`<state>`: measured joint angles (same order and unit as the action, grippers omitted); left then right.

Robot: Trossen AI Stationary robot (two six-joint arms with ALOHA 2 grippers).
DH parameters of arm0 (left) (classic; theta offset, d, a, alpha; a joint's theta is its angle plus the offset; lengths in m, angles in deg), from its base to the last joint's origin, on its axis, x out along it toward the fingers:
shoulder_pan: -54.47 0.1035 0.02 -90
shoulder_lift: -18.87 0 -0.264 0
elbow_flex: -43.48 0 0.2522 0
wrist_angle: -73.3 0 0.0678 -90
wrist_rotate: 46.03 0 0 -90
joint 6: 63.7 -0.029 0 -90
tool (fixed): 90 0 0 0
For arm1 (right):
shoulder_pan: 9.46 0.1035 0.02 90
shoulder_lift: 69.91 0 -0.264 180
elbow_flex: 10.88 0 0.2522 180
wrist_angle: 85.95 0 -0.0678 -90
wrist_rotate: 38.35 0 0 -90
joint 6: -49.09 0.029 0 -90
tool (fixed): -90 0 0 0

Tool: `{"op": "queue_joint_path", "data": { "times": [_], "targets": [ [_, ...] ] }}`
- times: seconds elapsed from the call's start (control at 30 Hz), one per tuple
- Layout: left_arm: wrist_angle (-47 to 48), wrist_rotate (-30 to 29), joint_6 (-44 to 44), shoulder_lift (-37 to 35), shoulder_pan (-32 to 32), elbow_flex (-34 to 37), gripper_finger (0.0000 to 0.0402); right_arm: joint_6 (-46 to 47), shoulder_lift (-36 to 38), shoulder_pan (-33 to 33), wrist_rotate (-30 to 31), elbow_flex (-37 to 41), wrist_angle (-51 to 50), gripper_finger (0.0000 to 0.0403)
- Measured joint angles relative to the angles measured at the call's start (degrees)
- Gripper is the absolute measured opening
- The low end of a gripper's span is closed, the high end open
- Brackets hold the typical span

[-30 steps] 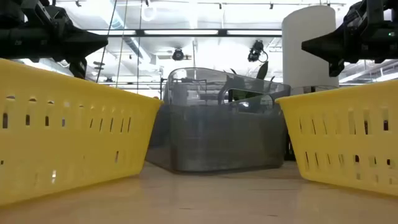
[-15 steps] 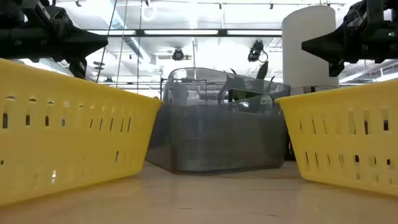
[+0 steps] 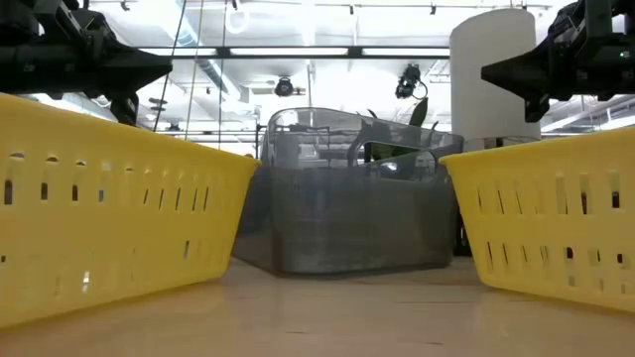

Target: Stack baskets on shelf by color

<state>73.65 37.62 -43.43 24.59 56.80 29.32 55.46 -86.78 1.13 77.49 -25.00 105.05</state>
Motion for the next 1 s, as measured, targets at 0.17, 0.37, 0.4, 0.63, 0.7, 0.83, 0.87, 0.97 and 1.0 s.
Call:
{"op": "queue_joint_path", "data": {
  "times": [0.17,0.37,0.4,0.63,0.7,0.83,0.87,0.97,1.0],
  "targets": [
    [-0.01,0.0,0.0,0.0,0.0,0.0,0.0028,0.0,-0.02,0.0,-0.01,0.0,0.01,0.0019],
    [-0.02,0.02,0.0,0.0,0.0,0.0,0.0028,-0.04,0.0,0.0,0.0,-0.01,0.0,0.0019],
    [0.0,0.02,0.0,0.0,0.0,0.0,0.0029,-0.04,-0.02,0.0,-0.01,-0.02,0.02,0.0019],
    [0.0,0.01,0.0,0.0,0.0,-0.01,0.0036,-0.04,-0.02,0.0,0.0,0.0,0.02,0.0019],
    [-0.02,0.0,0.0,0.0,0.0,0.0,0.0034,-0.04,-0.01,-0.02,-0.01,-0.02,0.02,0.0019],
    [-0.02,0.01,0.0,0.0,0.0,0.0,0.0028,-0.04,0.0,0.0,-0.01,-0.01,0.0,0.0019],
    [-0.01,0.01,0.0,0.0,0.0,0.0,0.0028,-0.02,0.0,-0.01,-0.01,-0.01,0.02,0.0019],
    [0.0,0.0,0.0,0.0,0.0,0.0,0.0031,-0.04,-0.01,0.0,-0.01,-0.01,0.01,0.0019],
    [-0.02,0.01,0.0,0.0,0.0,0.0,0.0033,-0.04,0.0,0.0,-0.02,-0.02,0.0,0.0019]
  ]
}}
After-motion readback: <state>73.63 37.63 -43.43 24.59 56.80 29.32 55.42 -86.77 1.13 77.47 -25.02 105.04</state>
